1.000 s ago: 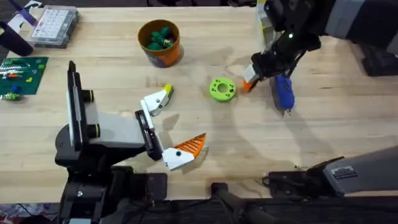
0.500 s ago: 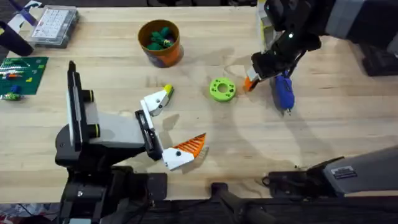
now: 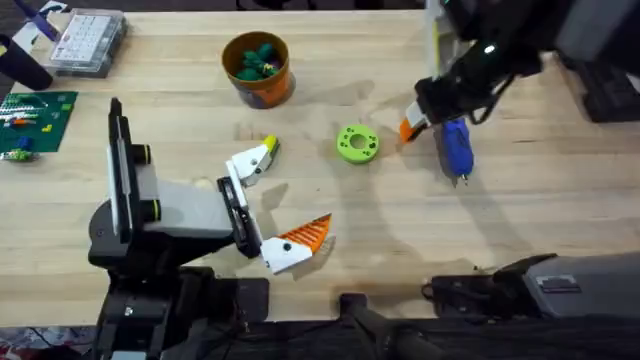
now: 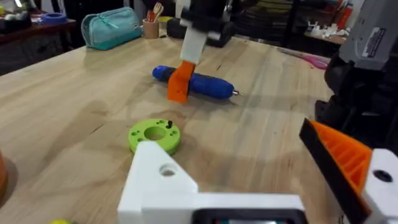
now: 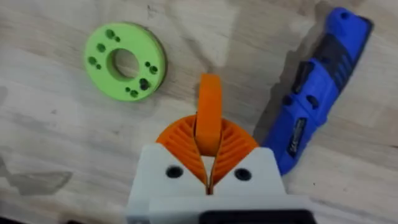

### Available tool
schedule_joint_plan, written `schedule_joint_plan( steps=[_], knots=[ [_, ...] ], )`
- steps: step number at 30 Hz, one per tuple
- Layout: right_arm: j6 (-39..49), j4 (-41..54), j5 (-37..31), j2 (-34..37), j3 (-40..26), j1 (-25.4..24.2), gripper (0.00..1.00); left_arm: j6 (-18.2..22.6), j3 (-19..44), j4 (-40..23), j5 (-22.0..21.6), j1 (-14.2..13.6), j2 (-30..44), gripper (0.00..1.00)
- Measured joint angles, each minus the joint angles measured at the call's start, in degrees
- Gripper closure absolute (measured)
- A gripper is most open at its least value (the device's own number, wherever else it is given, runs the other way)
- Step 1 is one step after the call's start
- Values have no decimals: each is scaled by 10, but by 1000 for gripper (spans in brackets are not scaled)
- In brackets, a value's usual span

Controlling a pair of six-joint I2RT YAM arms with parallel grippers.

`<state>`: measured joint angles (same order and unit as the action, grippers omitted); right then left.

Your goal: Pick up the gripper from the table and insert it into the empty holder that is missing its gripper. Then pick up a screw, insert it into the mounting hole, and use the screwdriver to tighten it. Finally, clean up the table by picking up the vegetable and placing it into the bucket.

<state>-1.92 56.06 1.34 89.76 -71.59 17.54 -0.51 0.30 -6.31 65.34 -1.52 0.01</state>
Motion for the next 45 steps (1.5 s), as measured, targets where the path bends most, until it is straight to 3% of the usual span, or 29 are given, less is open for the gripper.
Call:
schedule_joint_plan(
  steps=[8, 19, 30, 45],
  knots=[
    [-17, 32, 5, -107, -18, 0, 990, 0, 0, 0, 0, 0, 0, 10],
    [-65, 29, 29, -194, -21, 5, 990, 0, 0, 0, 0, 0, 0, 10],
    [-106, -23, 115, -216, -35, 9, 990, 0, 0, 0, 0, 0, 0, 10],
    [-113, -202, 294, -218, -10, 8, 991, 0, 0, 0, 0, 0, 0, 10]
  ],
)
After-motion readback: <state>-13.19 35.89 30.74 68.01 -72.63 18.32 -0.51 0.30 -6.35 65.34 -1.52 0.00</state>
